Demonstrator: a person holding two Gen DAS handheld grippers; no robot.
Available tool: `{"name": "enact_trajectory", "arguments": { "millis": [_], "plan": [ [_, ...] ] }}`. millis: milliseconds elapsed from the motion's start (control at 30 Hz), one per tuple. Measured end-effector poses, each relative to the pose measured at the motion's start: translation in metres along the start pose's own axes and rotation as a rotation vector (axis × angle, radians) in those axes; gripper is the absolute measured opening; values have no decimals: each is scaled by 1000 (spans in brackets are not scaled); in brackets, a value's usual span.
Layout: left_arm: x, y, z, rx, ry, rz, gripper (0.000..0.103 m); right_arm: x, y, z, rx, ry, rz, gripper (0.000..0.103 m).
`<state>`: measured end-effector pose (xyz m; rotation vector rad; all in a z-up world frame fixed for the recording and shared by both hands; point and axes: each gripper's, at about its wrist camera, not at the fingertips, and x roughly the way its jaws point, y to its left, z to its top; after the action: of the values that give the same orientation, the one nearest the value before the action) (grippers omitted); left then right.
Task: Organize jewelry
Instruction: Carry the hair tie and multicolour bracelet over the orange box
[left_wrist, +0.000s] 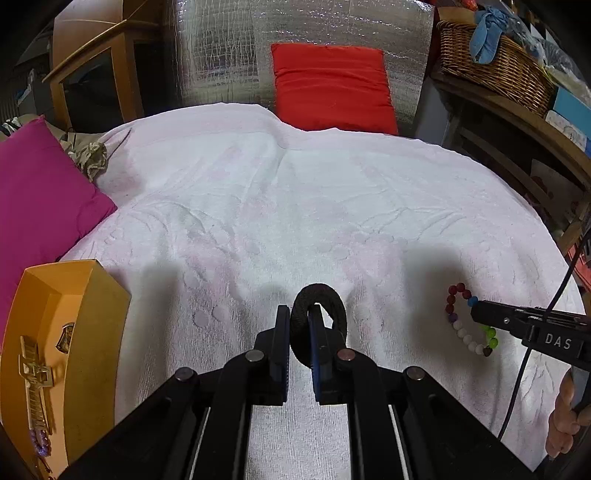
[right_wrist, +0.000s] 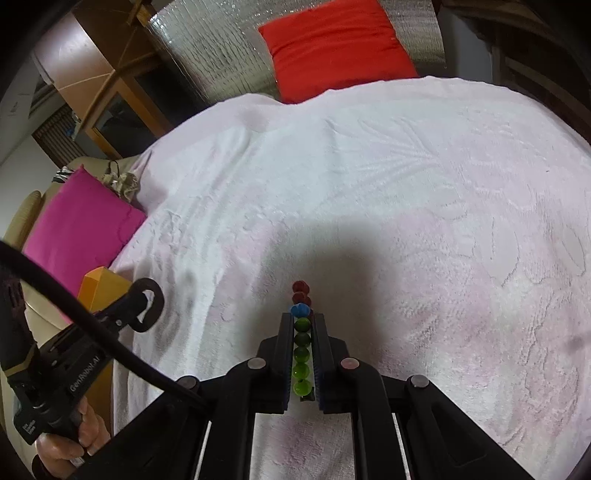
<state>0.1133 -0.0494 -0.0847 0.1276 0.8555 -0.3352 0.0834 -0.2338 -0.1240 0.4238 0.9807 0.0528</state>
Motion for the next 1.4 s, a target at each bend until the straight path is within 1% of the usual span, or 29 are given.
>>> {"name": "enact_trajectory", "arguments": {
  "millis": [200,433,533,733,900,1200,1400],
  "plan": [
    [-1,0,-1,5,-2,4,10,6,2,-2,-21,32,-31,11],
    [-3,3,-2,3,-3,7,10,6,-6,-2,7,58,-28,12],
    [-4,5,-3,2,-4,6,10,3,-6,-3,-13,38,-30,12],
    [-8,9,-3,-8,-9,14,10,-9,-4,-1,-14,-12,-24,11],
    [-16,13,-4,-20,-27,22,10,-17,9,1,-33,-48,-9,11],
    [-48,20,-12,-33,-102,79,10,-35,40,-3,-78,-122,35,11],
    [-76,27,-16,-49,-176,143,10,-50,68,-7,-113,-186,91,11]
  ]
}}
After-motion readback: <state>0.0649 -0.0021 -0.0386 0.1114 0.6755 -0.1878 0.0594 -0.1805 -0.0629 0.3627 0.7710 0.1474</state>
